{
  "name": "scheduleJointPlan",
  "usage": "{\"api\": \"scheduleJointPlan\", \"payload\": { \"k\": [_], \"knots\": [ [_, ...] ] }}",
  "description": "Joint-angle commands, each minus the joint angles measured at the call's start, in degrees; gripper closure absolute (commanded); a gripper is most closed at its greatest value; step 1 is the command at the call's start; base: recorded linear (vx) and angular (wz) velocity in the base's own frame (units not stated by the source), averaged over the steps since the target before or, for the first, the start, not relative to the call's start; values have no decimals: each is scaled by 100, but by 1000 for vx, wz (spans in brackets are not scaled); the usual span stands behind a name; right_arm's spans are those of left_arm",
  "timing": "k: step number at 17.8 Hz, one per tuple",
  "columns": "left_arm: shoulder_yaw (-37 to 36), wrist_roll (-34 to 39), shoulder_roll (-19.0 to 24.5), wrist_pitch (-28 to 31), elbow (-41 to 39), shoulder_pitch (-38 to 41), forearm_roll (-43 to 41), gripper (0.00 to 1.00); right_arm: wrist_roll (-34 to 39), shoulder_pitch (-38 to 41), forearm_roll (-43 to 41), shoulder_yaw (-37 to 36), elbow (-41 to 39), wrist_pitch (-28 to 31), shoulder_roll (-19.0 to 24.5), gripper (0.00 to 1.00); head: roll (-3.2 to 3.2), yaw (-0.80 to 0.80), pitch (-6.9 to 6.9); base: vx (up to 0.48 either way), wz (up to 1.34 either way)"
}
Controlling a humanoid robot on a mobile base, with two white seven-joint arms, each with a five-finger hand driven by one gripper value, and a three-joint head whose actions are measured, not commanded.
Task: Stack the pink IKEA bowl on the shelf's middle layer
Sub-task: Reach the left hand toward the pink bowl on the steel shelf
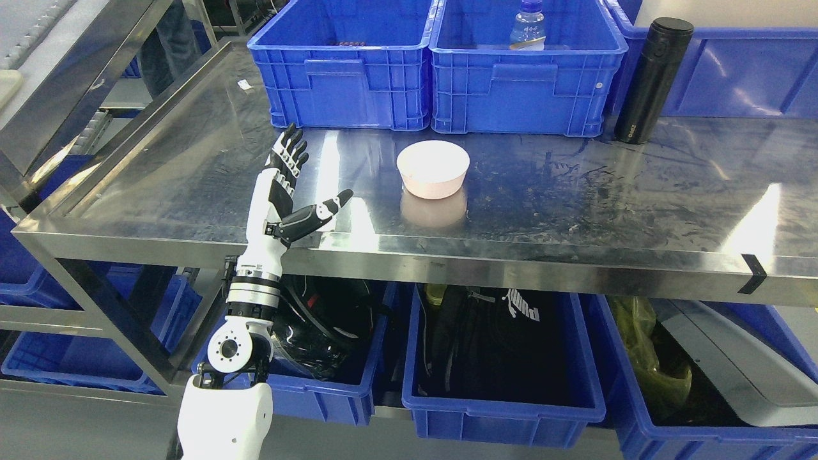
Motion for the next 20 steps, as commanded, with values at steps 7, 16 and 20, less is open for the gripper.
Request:
{"api": "scheduleJointPlan", "payload": {
  "k": [7, 16, 20],
  "knots": [
    [35, -473, 1396, -35, 331, -1236, -1465, 0, -1, 18, 0, 0, -100, -4, -100, 0, 0, 0, 0, 0, 0],
    [-482, -3752, 2031, -1001, 332, -2562, -4331, 1, -1, 18, 0, 0, -100, -4, -100, 0, 0, 0, 0, 0, 0],
    [-1272, -4350, 2083, -1020, 393, -2889, -4726, 0, -1, 18, 0, 0, -100, -4, -100, 0, 0, 0, 0, 0, 0]
  ]
}}
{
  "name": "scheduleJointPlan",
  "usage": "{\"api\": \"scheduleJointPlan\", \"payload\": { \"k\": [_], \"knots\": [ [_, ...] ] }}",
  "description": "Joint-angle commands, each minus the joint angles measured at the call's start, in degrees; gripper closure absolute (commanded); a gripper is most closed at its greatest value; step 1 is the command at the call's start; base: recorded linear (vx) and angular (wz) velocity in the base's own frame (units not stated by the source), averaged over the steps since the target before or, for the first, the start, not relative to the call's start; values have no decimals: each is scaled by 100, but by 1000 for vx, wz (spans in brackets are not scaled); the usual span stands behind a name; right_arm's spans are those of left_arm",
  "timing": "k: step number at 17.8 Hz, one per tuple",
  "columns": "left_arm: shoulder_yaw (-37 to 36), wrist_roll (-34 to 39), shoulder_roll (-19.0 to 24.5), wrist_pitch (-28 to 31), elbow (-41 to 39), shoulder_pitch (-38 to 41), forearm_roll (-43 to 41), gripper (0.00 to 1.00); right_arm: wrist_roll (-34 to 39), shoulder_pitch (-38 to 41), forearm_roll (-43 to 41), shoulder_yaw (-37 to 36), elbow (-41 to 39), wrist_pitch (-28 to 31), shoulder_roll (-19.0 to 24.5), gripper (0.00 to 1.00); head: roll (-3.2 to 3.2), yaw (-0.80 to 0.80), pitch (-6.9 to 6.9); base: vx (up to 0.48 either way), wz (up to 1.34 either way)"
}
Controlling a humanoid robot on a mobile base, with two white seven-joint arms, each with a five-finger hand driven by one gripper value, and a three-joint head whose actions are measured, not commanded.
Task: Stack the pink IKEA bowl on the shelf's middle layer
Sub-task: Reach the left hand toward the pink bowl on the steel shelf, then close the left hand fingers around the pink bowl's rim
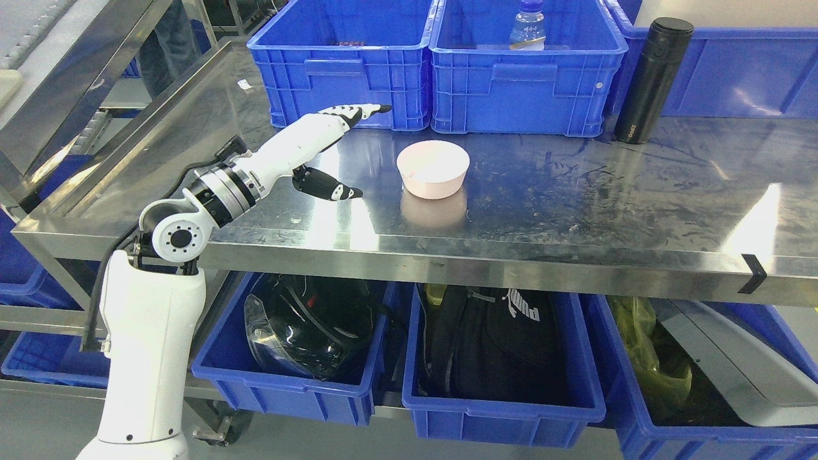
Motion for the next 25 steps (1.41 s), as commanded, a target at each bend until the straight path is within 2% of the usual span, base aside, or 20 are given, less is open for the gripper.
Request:
{"api": "scheduleJointPlan", "payload": {
  "k": [1, 4, 6, 10, 20, 25],
  "knots": [
    [-952, -763, 477, -76, 219, -578, -1307, 0, -1, 26, 0, 0, -100, -4, -100, 0, 0, 0, 0, 0, 0],
    [-1005, -986, -216, -85, 658, -894, -1917, 0, -1, 18, 0, 0, -100, -4, -100, 0, 0, 0, 0, 0, 0],
    [-1144, -1152, -437, -85, 930, -1157, -1988, 0, -1, 18, 0, 0, -100, -4, -100, 0, 0, 0, 0, 0, 0],
    [-1382, -1215, -894, -85, 1572, -1386, -2110, 17, -1, 26, 0, 0, -100, -4, -100, 0, 0, 0, 0, 0, 0],
    [-1400, -715, -1281, -94, 2758, -1826, -2419, 21, -1, 18, 0, 0, -100, -4, -100, 0, 0, 0, 0, 0, 0],
    [-1479, -652, -1308, -173, 3093, -1826, -2419, 24, -1, 26, 0, 0, -100, -4, -100, 0, 0, 0, 0, 0, 0]
  ]
}}
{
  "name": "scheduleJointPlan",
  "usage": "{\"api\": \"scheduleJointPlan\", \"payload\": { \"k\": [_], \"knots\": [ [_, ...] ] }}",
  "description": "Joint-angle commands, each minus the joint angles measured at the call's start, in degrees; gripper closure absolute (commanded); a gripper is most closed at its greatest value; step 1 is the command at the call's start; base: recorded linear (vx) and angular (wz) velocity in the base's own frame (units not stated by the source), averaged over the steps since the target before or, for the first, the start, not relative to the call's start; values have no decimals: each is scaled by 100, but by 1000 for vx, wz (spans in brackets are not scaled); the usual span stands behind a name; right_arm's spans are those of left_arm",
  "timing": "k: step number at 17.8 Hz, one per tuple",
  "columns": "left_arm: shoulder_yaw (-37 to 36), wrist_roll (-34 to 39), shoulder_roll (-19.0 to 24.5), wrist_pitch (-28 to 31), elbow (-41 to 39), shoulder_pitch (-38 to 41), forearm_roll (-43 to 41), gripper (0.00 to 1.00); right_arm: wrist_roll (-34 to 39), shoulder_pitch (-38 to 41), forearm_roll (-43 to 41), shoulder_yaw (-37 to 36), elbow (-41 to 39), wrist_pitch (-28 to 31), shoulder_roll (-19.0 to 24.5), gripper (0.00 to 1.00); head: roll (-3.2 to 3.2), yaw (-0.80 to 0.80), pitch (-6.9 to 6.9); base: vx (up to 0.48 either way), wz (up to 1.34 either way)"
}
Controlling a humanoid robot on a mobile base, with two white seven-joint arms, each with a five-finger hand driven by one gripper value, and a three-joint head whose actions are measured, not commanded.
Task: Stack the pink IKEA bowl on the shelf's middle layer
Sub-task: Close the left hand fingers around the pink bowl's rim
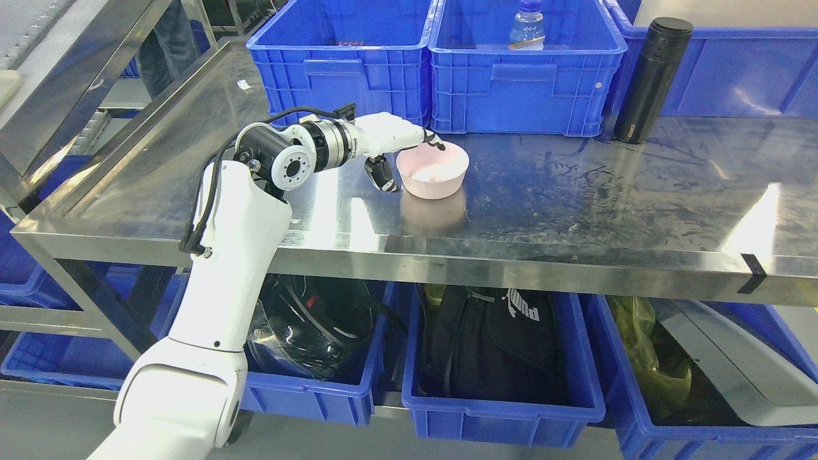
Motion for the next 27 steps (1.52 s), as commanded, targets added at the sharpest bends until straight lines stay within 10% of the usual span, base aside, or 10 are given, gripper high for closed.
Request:
{"api": "scheduleJointPlan", "payload": {
  "k": [1, 11, 17, 21, 27],
  "knots": [
    [-226, 50, -352, -23, 1008, -95, -58, 25, -1, 18, 0, 0, -100, -4, -100, 0, 0, 0, 0, 0, 0],
    [-200, 33, -317, -32, 1026, -95, -331, 39, -1, 18, 0, 0, -100, -4, -100, 0, 0, 0, 0, 0, 0],
    [406, -310, -422, -708, 1026, -95, -322, 87, -1, 18, 0, 0, -100, -4, -100, 0, 0, 0, 0, 0, 0],
    [871, -310, -436, -1042, 956, -199, -287, 99, -1, 26, 0, 0, -100, -4, -100, 0, 0, 0, 0, 0, 0],
    [1373, -328, -436, -1218, 421, -428, 203, 99, -1, 26, 0, 0, -100, -4, -100, 0, 0, 0, 0, 0, 0]
  ]
}}
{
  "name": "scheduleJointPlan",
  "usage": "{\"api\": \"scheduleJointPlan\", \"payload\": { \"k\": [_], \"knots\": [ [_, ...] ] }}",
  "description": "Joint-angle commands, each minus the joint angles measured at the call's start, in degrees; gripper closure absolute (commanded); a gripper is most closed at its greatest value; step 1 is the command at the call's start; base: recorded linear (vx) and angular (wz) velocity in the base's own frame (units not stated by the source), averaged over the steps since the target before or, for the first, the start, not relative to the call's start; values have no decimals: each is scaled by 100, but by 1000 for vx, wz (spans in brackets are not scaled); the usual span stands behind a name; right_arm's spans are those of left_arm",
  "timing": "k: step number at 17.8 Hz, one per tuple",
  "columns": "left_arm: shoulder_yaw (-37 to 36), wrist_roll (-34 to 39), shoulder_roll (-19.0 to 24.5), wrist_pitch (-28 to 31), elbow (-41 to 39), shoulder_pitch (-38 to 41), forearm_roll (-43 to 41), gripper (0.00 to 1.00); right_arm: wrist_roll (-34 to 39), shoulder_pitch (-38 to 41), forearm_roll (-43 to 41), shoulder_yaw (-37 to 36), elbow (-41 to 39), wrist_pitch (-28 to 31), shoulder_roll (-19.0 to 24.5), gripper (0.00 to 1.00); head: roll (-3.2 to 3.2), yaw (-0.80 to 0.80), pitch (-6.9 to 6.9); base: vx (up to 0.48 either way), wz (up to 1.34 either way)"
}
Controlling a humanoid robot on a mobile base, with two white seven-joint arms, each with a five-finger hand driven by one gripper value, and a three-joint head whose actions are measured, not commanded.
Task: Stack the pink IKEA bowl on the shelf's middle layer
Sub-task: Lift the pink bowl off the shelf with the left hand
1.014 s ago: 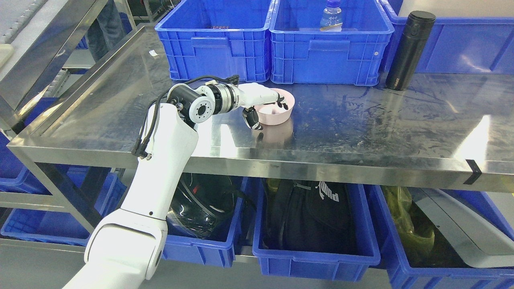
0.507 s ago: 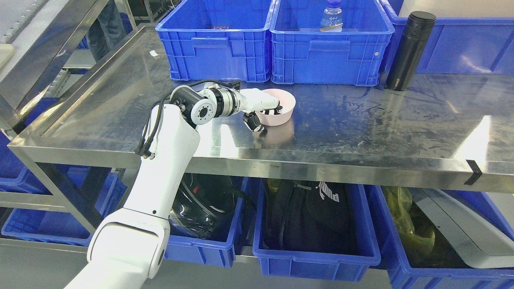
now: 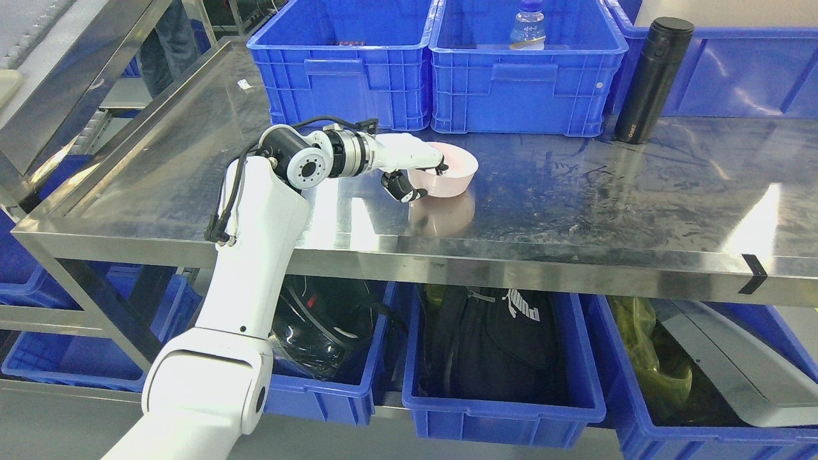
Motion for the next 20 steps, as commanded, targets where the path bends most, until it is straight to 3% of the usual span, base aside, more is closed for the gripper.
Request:
{"api": "scheduleJointPlan", "payload": {
  "k": [1, 3, 7, 10, 13, 20],
  "knots": [
    [906, 47, 36, -89, -560, -158, 572, 99, -1, 18, 0, 0, -100, -4, -100, 0, 0, 0, 0, 0, 0],
    [1162, 29, 36, -124, -842, -158, 661, 99, -1, 18, 0, 0, -100, -4, -100, 0, 0, 0, 0, 0, 0],
    [1260, -68, 36, -808, -1562, -62, 1241, 99, -1, 18, 0, 0, -100, -4, -100, 0, 0, 0, 0, 0, 0],
    [1339, -76, 36, -1126, -2142, 438, 1390, 99, -1, 18, 0, 0, -100, -4, -100, 0, 0, 0, 0, 0, 0],
    [1339, -76, 36, -1153, -2573, 887, 1549, 99, -1, 26, 0, 0, -100, -4, -100, 0, 0, 0, 0, 0, 0],
    [1374, -94, 36, -1162, -2662, 1212, 1901, 99, -1, 18, 0, 0, -100, -4, -100, 0, 0, 0, 0, 3, 275]
  ]
}}
